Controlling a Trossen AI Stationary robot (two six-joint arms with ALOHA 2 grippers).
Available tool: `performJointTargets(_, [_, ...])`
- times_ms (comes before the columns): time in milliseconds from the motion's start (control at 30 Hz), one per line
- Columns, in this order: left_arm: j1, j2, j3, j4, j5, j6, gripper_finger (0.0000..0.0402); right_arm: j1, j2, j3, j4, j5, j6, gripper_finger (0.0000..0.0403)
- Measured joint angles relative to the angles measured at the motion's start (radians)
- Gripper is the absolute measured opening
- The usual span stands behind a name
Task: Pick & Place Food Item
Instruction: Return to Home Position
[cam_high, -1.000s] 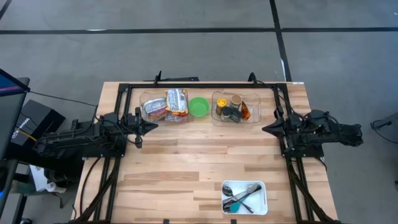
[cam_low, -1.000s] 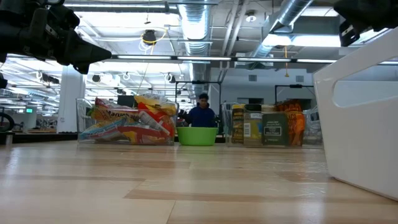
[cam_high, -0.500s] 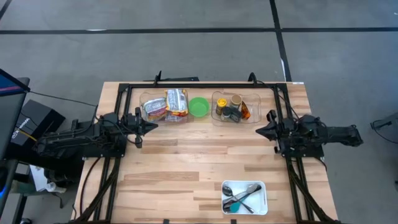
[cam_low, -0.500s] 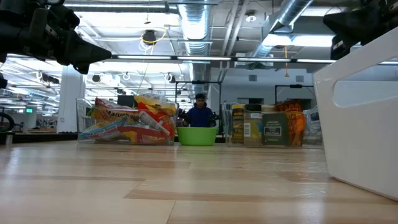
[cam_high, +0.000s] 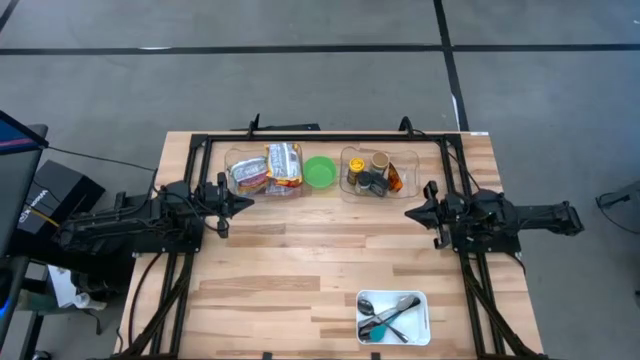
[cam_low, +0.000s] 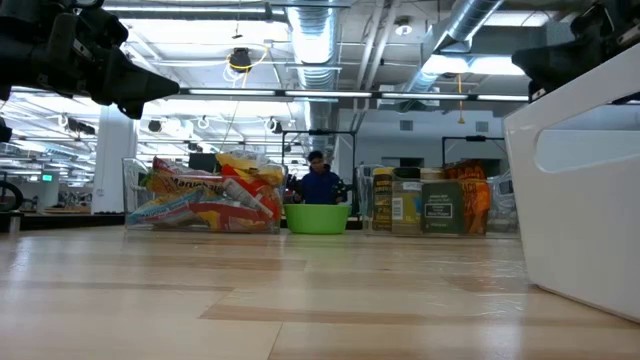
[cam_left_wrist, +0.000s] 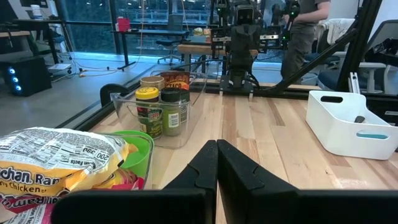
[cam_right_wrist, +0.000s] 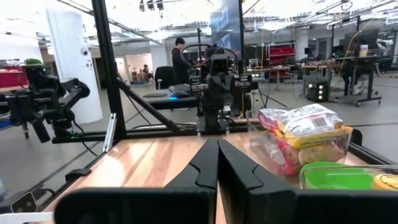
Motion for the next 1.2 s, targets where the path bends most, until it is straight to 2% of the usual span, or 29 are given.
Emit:
performJointTargets(300, [0.0,0.0,0.0,0.0,0.0,0.0,0.0001,0.001,0.001,0.0,-0.118,0.0,-0.017,0.0])
performJointTargets(733, [0.0,0.0,0.0,0.0,0.0,0.0,0.0001,0.001,0.057,0.0,-0.122,0.0,-0.037,0.0])
performJointTargets(1200, [0.0,0.0,0.0,0.0,0.0,0.0,0.0001,0.001,0.061,-0.001,-0.123,0.0,-0.037,0.0])
